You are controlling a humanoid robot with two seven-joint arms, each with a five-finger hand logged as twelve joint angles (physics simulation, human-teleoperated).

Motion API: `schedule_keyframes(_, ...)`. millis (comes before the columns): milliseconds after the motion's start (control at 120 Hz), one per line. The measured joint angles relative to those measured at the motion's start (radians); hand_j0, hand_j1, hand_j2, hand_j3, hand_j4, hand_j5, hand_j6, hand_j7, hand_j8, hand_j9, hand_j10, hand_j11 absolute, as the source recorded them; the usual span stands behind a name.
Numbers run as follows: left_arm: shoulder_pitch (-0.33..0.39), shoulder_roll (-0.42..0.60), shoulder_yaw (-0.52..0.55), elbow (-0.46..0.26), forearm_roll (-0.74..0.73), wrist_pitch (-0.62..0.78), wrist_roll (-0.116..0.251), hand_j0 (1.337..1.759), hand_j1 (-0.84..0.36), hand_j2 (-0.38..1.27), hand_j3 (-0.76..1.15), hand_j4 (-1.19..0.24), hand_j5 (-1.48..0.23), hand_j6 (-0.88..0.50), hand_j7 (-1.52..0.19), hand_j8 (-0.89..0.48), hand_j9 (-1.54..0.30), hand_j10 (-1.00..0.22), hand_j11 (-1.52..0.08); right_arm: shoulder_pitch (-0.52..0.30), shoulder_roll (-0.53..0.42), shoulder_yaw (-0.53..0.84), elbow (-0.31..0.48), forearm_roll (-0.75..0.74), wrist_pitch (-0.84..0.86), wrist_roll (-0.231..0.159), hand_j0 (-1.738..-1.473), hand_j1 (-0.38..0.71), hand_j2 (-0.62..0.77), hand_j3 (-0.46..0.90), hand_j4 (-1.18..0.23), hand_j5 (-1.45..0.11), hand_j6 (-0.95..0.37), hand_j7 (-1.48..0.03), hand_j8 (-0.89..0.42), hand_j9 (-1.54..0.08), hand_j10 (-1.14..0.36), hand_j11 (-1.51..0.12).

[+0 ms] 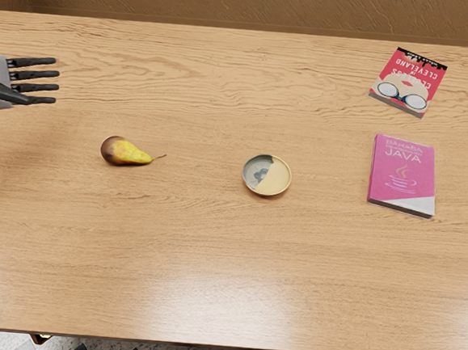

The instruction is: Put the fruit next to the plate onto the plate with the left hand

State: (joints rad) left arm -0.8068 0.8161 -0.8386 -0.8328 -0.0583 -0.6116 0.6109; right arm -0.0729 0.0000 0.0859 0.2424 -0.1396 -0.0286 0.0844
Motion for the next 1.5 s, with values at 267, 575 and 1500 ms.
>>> schedule_keyframes(267,0.002,-0.006,0.005,-0.002,0.006,0.0,0.0,1.658,0.35,0.0,0.0,0.0,0.0,0.0,0.0,0.0,0.0,0.0,0.0,0.001,0.0,0.0,0.0,0.0,0.0,0.0,-1.658,-0.33,0.0,0.0,-0.02,-0.02,-0.01,-0.02,-0.01,-0.02,-0.01,-0.02)
schedule_keyframes(575,-0.054,-0.012,0.037,-0.097,0.131,0.0,0.0,1.658,0.34,0.0,0.0,0.0,-0.01,0.0,-0.01,0.0,-0.01,0.0,-0.01,0.001,0.0,0.0,0.0,0.0,0.0,0.0,-1.658,-0.33,0.0,0.0,-0.02,-0.02,-0.01,-0.02,-0.01,-0.02,-0.01,-0.02)
schedule_keyframes(1500,-0.132,-0.147,0.092,-0.665,1.15,0.001,0.0,1.658,0.3,0.01,0.0,-0.04,-0.05,-0.04,-0.05,-0.04,-0.05,-0.04,-0.05,0.001,0.0,0.0,0.0,0.0,0.0,0.0,-1.658,-0.33,0.0,0.0,-0.02,-0.02,-0.01,-0.02,-0.01,-0.02,-0.01,-0.02)
